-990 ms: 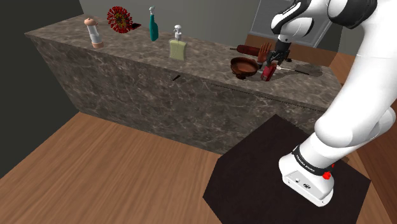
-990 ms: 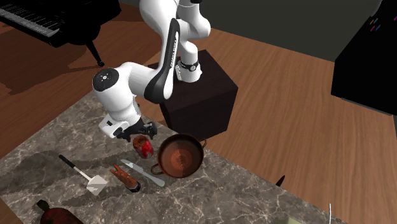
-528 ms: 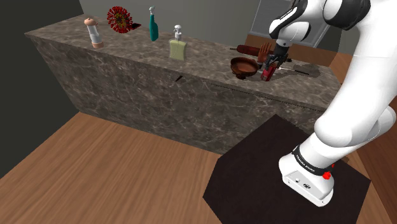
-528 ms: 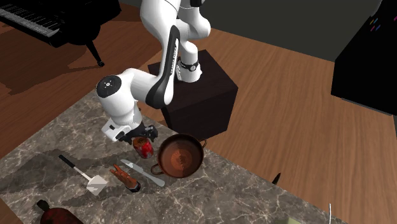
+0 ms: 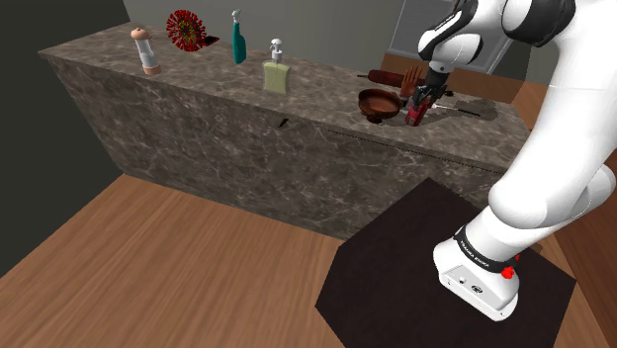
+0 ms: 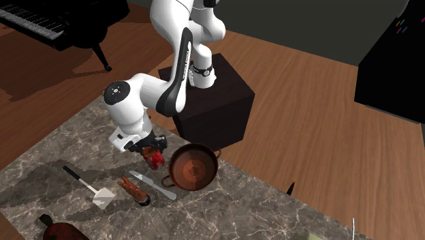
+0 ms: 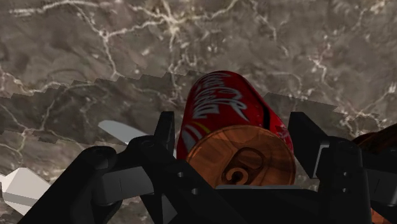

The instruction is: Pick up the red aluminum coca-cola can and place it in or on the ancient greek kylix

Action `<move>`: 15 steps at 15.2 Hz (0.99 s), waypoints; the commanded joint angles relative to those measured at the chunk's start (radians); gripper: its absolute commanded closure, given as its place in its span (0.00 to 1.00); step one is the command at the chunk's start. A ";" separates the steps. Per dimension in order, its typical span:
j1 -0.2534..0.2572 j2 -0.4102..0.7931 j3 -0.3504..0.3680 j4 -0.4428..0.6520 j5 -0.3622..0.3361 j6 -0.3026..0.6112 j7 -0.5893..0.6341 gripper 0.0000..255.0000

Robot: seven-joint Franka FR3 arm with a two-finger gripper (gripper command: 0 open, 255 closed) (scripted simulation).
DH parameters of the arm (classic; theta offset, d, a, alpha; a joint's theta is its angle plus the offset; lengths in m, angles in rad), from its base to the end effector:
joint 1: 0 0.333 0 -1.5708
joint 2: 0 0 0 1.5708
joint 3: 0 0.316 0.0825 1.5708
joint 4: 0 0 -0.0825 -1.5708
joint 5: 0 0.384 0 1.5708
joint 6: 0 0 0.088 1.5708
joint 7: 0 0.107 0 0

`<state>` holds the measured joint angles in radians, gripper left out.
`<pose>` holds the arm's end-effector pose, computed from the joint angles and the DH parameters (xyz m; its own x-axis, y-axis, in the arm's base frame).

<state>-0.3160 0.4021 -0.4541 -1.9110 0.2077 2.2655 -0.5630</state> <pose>0.4611 -0.4189 0.3046 0.9525 -0.3044 -0.0054 -0.3043 -0.9525 0.0123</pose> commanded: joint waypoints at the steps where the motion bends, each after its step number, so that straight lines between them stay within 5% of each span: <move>1: 0.000 0.000 0.000 0.000 0.000 0.000 0.000 1.00; 15: 0.015 -0.067 -0.020 0.037 -0.041 -0.097 0.026 1.00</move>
<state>-0.3020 0.3375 -0.4734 -1.8834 0.1688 2.1802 -0.5401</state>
